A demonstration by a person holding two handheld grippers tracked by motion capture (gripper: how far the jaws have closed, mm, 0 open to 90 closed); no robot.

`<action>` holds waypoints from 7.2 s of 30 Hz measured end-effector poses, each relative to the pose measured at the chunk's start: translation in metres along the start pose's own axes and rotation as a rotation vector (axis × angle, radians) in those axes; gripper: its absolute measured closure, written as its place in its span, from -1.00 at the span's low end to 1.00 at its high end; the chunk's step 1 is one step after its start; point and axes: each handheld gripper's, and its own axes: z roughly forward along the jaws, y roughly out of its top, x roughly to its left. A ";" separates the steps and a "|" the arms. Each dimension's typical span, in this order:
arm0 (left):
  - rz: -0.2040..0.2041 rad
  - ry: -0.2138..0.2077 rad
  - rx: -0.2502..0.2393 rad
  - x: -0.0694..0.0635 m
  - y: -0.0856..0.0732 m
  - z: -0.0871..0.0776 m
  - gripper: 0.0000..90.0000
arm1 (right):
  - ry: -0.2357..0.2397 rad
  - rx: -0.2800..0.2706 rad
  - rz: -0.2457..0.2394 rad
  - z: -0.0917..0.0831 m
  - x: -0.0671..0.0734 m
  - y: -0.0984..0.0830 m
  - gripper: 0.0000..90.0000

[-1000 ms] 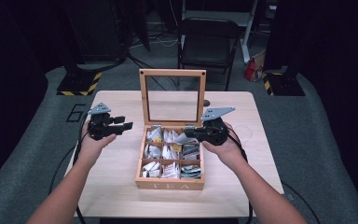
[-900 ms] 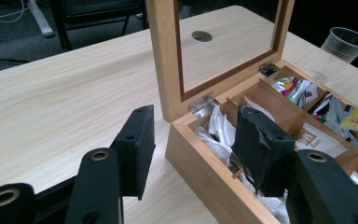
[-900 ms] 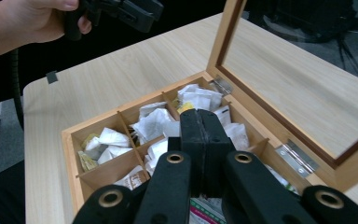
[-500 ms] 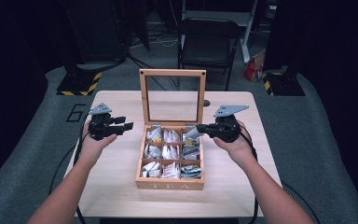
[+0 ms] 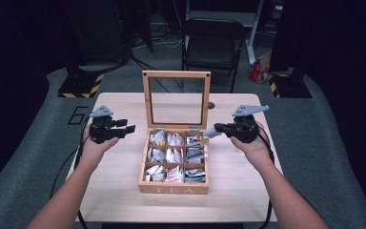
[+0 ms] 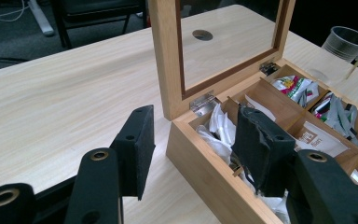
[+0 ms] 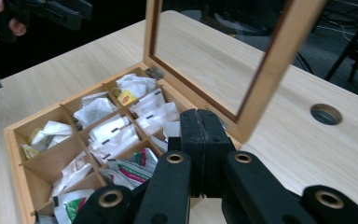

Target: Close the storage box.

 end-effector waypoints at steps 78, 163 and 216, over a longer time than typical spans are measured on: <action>-0.009 0.002 0.014 0.000 -0.005 0.006 0.06 | -0.298 0.014 0.154 -0.057 -0.079 -0.048 1.00; -0.011 0.011 0.001 0.003 -0.005 0.001 -0.04 | -0.184 0.066 0.113 0.005 -0.043 -0.031 0.11; -0.036 -0.005 0.003 0.005 0.006 0.004 -0.26 | -0.108 0.070 0.025 0.056 -0.019 0.011 -0.14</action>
